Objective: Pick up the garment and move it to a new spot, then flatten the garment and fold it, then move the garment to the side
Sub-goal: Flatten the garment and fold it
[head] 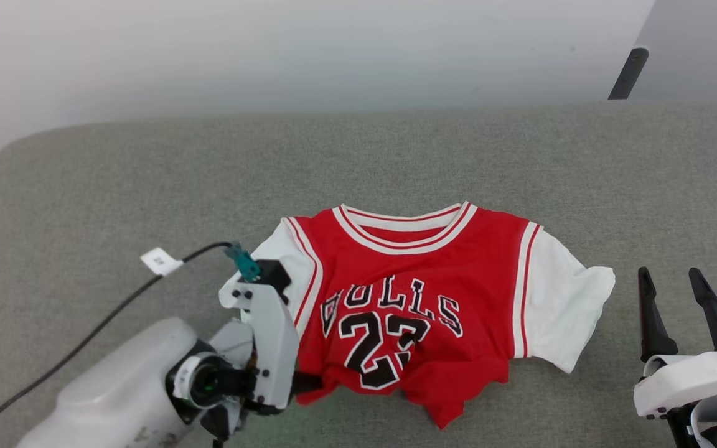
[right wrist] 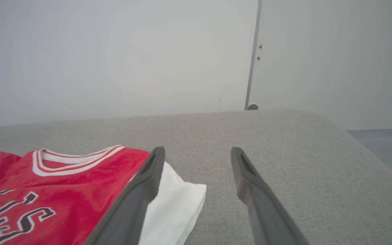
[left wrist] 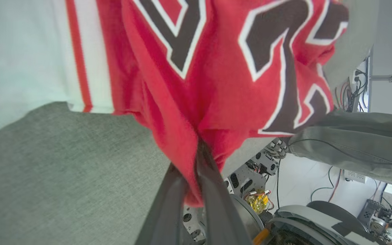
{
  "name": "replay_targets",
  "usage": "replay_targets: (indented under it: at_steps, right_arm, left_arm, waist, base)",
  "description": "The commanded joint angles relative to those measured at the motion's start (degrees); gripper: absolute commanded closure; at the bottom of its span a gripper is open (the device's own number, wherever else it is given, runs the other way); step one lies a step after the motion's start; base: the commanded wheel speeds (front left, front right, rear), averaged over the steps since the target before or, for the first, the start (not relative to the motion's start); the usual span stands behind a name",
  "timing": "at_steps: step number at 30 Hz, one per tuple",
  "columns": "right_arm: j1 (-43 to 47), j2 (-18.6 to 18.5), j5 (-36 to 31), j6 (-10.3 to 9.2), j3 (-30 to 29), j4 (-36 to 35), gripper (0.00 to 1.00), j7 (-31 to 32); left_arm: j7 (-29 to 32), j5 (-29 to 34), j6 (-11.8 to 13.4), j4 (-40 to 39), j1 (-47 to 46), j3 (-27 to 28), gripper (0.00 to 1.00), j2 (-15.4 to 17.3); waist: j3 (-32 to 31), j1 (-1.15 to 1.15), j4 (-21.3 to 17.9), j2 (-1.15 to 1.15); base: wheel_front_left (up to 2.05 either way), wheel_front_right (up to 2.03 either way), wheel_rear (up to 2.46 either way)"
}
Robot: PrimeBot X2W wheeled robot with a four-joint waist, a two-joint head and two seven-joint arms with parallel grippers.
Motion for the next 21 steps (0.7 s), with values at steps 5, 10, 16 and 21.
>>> replay_targets:
  at_steps: [5,10,16,21]
  right_arm:
    - [1.25,-0.88,-0.11,-0.06,-0.52,0.2,0.0,1.0]
    - [2.45,-1.63,-0.07,-0.06,-0.64,0.34,0.0,1.97]
    - [3.45,-1.95,0.25,-0.06,-0.4,-0.78,0.0,2.71]
    - [4.17,-2.24,0.36,-0.06,-0.2,-2.13,0.0,3.28]
  left_arm:
    - [-2.46,0.68,1.56,-1.14,1.04,1.6,0.0,1.74]
    - [-3.17,0.6,2.32,-2.44,0.72,2.77,0.0,3.32]
    - [-10.25,4.4,1.19,-3.1,-1.11,5.37,0.0,5.32]
    - [-19.05,9.02,-1.26,0.53,-2.23,7.05,0.0,5.17]
  waist:
    - [-2.6,0.0,0.11,0.0]
    - [-5.66,0.0,0.65,0.0]
    - [-7.57,0.0,0.88,0.0]
    - [-7.82,0.0,0.2,0.0]
  base:
    - [0.0,0.0,0.0]
    - [0.0,0.0,0.0]
    - [0.0,0.0,0.0]
    - [0.0,0.0,0.0]
